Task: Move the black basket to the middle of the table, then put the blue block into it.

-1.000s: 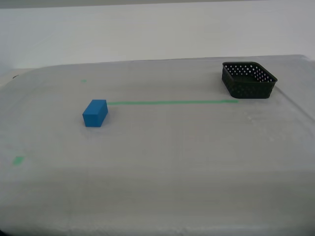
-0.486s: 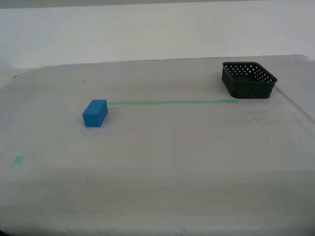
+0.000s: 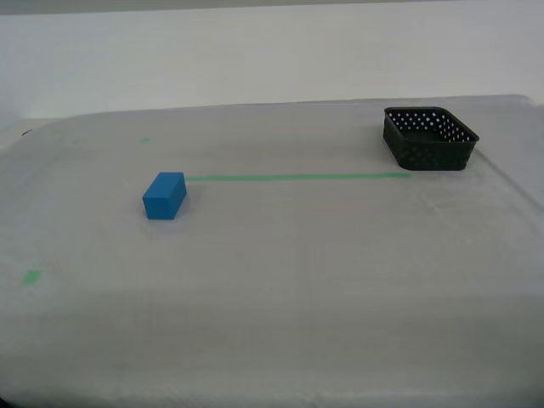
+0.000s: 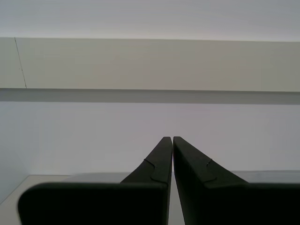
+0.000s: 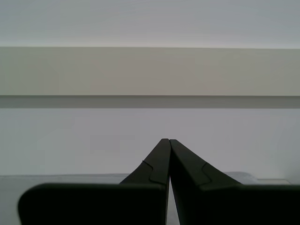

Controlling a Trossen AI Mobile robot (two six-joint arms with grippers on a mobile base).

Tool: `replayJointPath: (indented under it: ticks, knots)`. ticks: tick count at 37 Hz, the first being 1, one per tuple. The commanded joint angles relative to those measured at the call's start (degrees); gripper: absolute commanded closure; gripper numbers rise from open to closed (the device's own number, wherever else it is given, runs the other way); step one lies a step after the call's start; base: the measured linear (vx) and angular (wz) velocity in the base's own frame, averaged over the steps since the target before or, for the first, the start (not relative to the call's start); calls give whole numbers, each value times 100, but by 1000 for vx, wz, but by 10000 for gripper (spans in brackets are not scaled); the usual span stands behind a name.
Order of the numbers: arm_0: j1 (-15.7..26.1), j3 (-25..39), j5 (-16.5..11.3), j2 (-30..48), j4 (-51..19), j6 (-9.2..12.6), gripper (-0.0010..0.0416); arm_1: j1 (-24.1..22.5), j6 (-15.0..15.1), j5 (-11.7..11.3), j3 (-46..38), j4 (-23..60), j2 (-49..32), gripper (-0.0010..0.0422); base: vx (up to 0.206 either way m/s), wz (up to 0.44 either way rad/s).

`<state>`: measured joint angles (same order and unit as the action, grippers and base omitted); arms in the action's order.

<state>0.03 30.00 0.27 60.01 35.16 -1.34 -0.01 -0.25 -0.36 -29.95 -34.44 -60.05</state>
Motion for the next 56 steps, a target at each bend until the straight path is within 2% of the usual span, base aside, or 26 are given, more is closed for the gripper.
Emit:
replayJointPath:
  ticks: [1, 27, 35, 46, 56]
  knots:
    - [2, 4, -7, -4, 20, -17, 406, -2, 11, -4, -2, -31, 2, 412, 0, 0]
    - [2, 4, -7, -4, 2, -11, 406, -2, 11, -4, -2, -33, 2, 412, 0, 0]
    - [2, 4, -4, -4, -365, 289, 406, 0, 11, -4, -2, -33, 2, 412, 0, 0]
    - [2, 13, -4, -4, -660, 400, 406, -2, 11, -4, -2, -33, 2, 412, 0, 0]
    - [0, 789, -2, 70, -2166, 409, 406, -2, 9, -4, -2, -31, 2, 412, 0, 0]
